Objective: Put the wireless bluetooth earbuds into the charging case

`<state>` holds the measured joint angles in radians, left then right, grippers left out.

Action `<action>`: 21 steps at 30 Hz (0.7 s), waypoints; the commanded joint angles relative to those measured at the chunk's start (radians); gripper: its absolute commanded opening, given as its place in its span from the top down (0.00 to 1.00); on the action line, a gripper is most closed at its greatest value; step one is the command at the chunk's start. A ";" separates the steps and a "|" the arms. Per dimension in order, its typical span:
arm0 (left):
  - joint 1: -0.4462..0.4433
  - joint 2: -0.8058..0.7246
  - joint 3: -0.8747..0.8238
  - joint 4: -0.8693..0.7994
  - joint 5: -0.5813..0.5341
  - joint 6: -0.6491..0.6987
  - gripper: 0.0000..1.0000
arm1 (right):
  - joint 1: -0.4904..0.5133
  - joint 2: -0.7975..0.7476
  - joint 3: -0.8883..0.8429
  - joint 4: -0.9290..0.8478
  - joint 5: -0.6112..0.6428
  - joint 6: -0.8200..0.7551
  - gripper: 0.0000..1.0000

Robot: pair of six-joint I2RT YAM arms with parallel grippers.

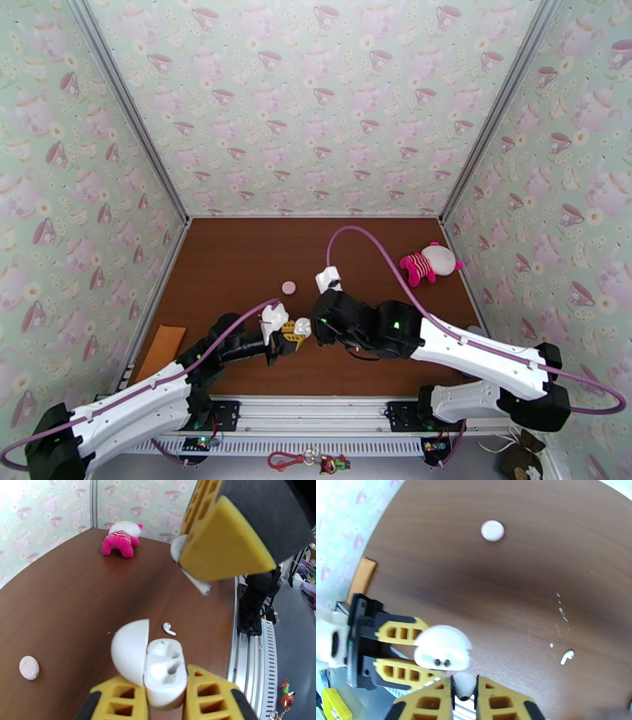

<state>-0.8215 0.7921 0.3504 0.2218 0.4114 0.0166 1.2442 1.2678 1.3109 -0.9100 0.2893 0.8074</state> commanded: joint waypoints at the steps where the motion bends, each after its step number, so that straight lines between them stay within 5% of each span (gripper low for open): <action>1: 0.005 -0.016 -0.018 0.077 0.026 -0.024 1.00 | 0.023 -0.019 -0.008 0.080 0.058 0.015 0.81; 21: 0.017 -0.025 -0.033 0.125 0.042 -0.050 1.00 | 0.092 -0.013 -0.070 0.188 0.116 0.003 0.82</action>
<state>-0.8101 0.7834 0.3355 0.3042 0.4210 -0.0250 1.3289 1.2491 1.2495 -0.7502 0.3611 0.8078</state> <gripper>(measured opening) 0.196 0.187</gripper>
